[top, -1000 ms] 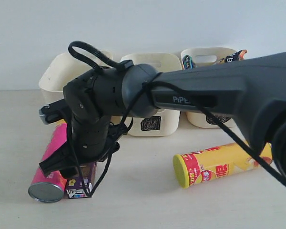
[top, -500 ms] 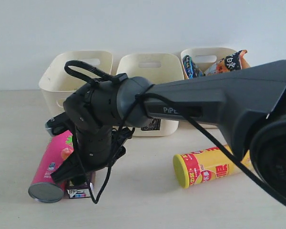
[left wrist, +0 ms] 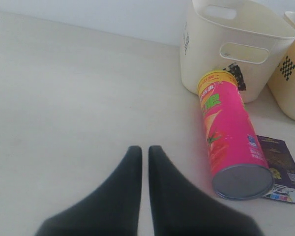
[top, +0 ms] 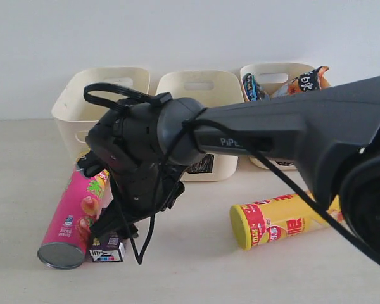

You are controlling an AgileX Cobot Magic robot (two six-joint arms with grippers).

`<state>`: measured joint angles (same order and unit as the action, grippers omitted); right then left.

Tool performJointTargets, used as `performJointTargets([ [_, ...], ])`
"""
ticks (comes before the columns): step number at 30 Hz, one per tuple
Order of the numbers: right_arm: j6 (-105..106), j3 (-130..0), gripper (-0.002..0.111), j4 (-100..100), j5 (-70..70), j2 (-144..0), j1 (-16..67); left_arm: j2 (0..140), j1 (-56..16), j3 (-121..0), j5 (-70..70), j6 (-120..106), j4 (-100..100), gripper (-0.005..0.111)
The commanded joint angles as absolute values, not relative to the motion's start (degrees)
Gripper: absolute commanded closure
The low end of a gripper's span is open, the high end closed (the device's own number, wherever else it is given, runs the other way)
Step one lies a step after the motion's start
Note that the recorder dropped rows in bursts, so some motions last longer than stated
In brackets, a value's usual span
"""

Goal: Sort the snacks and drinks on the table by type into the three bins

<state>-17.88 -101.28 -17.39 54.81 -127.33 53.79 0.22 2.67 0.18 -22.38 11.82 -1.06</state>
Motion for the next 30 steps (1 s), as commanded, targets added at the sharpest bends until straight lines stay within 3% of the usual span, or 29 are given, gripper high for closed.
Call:
performJointTargets([
  [1,-17.95,-101.27,0.043,-9.97,52.22,-123.45,53.69,0.00,2.86,0.00,-22.31,12.28,-0.64,0.102],
  [13,-1.12,-101.27,0.043,-2.48,53.43,-128.01,54.49,0.00,2.86,0.00,-22.31,12.28,-0.64,0.102],
  [25,-14.36,-101.27,0.043,-13.61,56.18,-128.67,50.78,0.00,2.86,0.00,-22.40,12.28,-0.64,0.102],
  [30,-10.31,-101.27,0.043,-10.42,58.42,-128.30,50.31,0.00,2.86,0.00,-22.40,12.28,-0.64,0.102],
])
